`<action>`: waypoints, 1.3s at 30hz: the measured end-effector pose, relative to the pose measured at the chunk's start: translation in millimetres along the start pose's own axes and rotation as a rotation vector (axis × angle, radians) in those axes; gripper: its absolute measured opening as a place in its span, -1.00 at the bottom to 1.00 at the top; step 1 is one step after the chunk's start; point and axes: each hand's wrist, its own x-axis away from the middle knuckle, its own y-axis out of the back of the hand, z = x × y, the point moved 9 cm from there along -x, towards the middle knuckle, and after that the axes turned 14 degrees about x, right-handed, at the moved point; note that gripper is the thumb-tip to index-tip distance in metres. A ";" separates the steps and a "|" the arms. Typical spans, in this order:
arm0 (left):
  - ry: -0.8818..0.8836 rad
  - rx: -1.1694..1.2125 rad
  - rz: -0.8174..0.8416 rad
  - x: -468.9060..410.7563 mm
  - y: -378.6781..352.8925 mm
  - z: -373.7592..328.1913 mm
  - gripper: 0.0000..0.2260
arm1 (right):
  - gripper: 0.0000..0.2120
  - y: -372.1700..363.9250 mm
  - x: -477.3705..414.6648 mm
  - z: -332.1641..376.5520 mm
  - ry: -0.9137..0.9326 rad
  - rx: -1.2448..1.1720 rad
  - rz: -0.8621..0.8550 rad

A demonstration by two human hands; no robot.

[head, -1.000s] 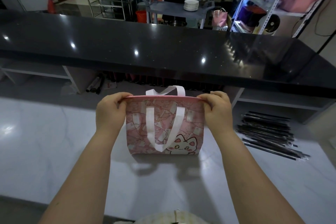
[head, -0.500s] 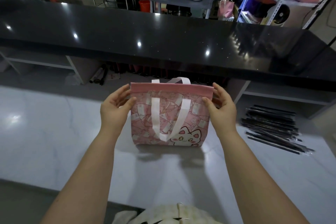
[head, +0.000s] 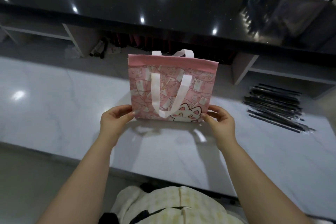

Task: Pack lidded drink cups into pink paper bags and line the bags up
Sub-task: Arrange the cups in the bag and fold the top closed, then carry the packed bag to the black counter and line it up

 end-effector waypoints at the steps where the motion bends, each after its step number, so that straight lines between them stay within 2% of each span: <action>1: -0.010 -0.013 -0.009 1.8 0.0 1.5 -0.79 | -0.75 -1.1 0.5 -0.5 0.000 0.002 -0.010; 19: -0.120 -0.157 -0.005 21.9 -17.2 -1.9 -0.72 | -0.79 -3.5 10.4 -25.0 -0.024 0.074 -0.019; 32: -0.010 -0.187 -0.015 25.3 -3.4 18.6 -0.92 | -0.79 -7.1 8.5 -40.9 -0.130 0.060 0.011; 39: -0.046 -0.273 0.033 23.2 -9.0 2.2 -0.89 | -0.80 -5.1 2.1 -30.3 -0.133 0.139 0.026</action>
